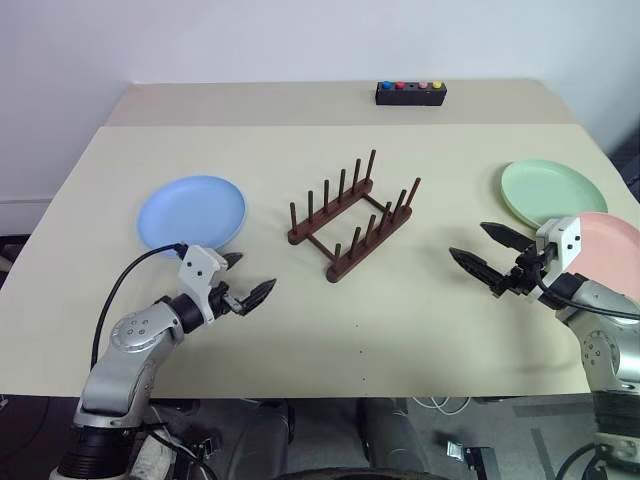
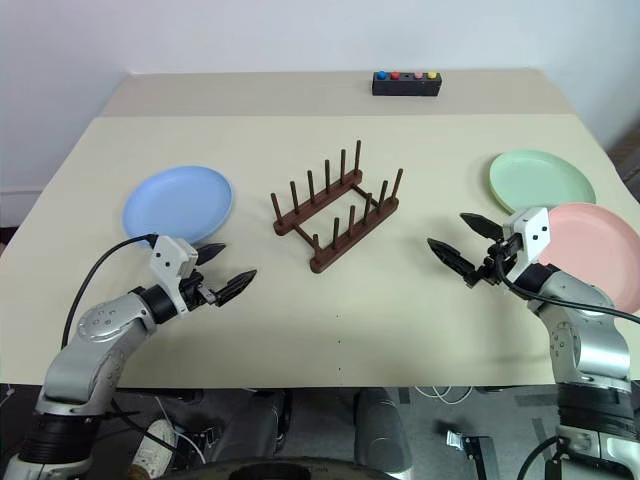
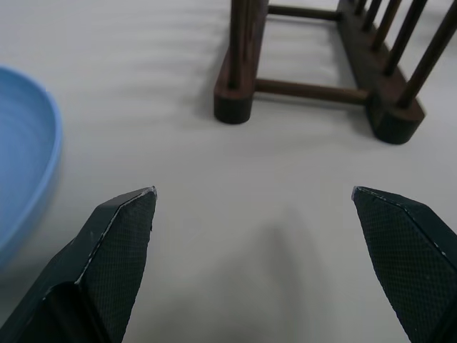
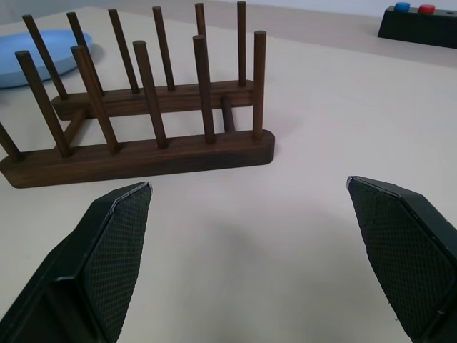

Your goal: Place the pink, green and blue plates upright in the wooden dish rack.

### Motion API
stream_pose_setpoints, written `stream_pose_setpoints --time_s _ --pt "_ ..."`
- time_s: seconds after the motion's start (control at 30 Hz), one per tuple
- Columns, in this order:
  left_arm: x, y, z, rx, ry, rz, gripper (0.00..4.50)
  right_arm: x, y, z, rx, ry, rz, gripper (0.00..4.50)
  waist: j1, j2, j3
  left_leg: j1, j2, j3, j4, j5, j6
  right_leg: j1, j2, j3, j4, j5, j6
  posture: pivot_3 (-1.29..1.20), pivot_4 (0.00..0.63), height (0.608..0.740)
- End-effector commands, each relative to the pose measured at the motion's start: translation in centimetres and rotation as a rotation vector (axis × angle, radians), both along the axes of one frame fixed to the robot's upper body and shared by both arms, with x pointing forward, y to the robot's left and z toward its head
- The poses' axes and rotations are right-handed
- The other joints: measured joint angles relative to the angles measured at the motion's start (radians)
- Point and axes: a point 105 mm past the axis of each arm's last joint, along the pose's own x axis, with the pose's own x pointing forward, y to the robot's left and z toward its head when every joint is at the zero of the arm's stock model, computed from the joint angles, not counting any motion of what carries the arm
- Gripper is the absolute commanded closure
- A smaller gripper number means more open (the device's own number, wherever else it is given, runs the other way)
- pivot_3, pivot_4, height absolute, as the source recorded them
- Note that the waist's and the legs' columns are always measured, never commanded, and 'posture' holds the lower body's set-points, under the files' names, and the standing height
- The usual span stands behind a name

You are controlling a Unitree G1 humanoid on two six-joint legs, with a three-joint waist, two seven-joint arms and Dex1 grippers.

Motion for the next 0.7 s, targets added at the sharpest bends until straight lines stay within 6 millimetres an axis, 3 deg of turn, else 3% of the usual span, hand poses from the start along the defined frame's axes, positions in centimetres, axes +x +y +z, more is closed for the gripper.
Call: stream_pose_setpoints --time_s 0.03,0.3,0.7 --pt "-0.3 -0.2 1.1 0.001 -0.035 -0.015 0.0 0.1 0.2 1.5 -0.002 -0.055 0.012 0.02 0.0 0.0 0.0 0.0 0.0 0.0 0.0 0.0 0.0 0.0 0.0 0.0 0.0 0.0 0.0 0.0 0.15 0.74" --pt "-0.7 -0.2 0.9 -0.011 -0.026 -0.012 0.0 0.4 0.8 1.7 -0.004 -0.055 0.034 0.02 0.0 0.0 0.0 0.0 0.0 0.0 0.0 0.0 0.0 0.0 0.0 0.0 0.0 0.0 0.0 0.0 0.15 0.74" --pt "-1.8 -1.6 0.4 -0.022 0.018 -0.087 0.0 -0.5 1.4 1.1 -0.013 -0.037 0.039 0.02 0.0 0.0 0.0 0.0 0.0 0.0 0.0 0.0 0.0 0.0 0.0 0.0 0.0 0.0 0.0 0.0 0.15 0.74"
